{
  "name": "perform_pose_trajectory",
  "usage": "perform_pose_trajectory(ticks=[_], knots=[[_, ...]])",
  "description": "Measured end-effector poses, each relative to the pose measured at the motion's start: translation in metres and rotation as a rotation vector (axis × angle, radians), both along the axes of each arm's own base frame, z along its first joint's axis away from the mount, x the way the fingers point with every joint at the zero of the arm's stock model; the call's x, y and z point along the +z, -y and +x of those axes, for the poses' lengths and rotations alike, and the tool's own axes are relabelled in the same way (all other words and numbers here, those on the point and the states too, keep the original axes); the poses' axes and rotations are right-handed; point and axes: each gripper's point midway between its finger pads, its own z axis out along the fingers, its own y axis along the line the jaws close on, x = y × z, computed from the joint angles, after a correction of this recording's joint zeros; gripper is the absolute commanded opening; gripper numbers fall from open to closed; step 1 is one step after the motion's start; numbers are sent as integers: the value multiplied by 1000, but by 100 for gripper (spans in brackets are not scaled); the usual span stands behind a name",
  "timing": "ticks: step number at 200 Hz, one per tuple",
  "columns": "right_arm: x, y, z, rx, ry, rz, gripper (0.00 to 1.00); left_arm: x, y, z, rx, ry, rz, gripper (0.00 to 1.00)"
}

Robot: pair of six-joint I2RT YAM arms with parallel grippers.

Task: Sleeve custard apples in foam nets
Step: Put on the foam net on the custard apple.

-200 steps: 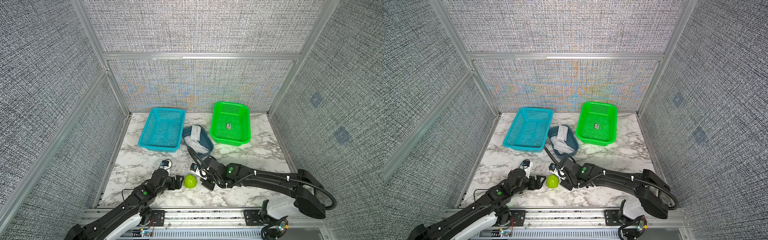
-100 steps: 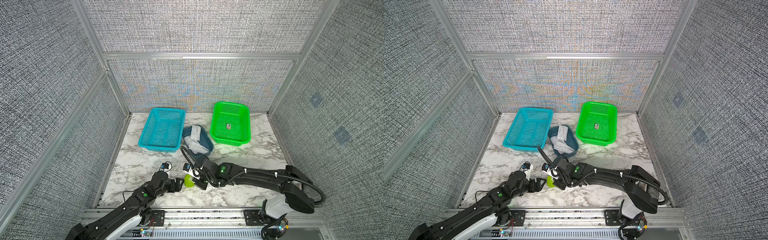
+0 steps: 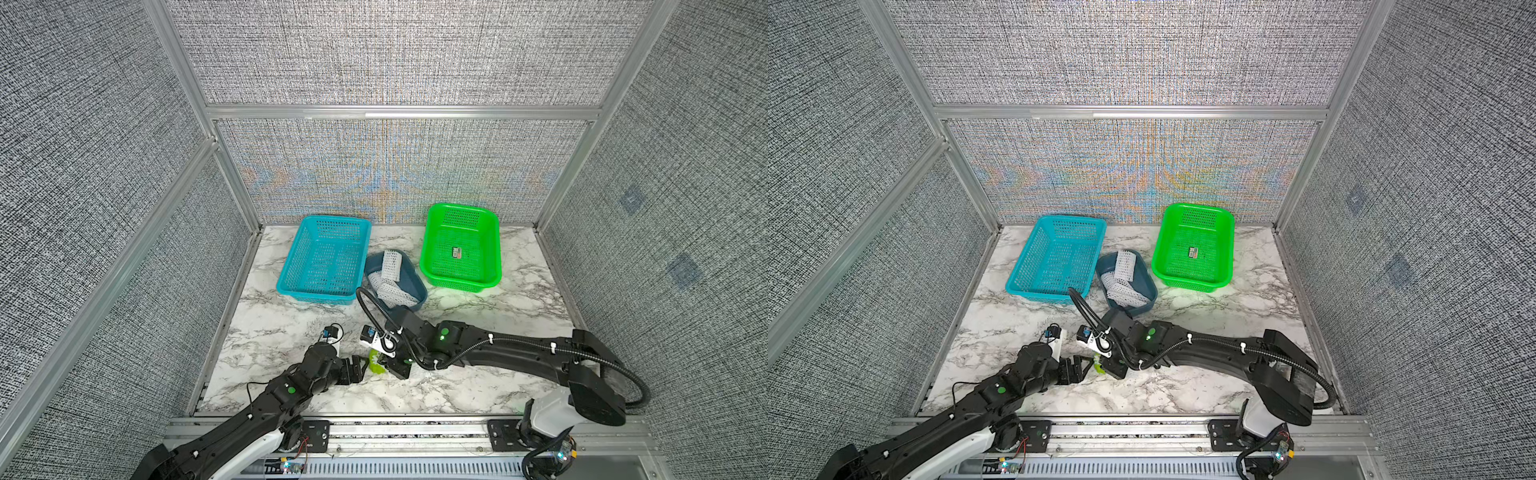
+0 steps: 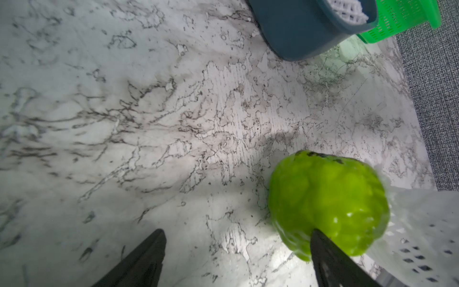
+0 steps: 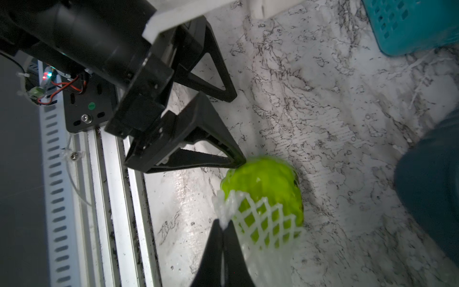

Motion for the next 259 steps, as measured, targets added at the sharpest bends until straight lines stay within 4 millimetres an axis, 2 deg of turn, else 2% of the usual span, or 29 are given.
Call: perform_pose_trajectory(ticks=[41, 67, 93, 173, 239, 259], knots=[[-11, 8, 2, -17, -23, -33, 0, 2, -1, 2, 5, 13, 1, 93], [-14, 15, 22, -102, 5, -56, 0, 2, -1, 2, 3, 16, 2, 93], [-9, 17, 42, -160, 40, -58, 0, 3, 0, 2, 0, 20, 3, 93], [-18, -5, 58, -113, 7, -46, 0, 9, 3, 6, -19, 52, -2, 93], [-24, -20, 86, -114, -45, -1, 0, 3, 2, 7, -14, 42, 22, 94], [-26, -28, 83, -85, -63, 20, 0, 3, 2, 9, -10, 43, 29, 94]])
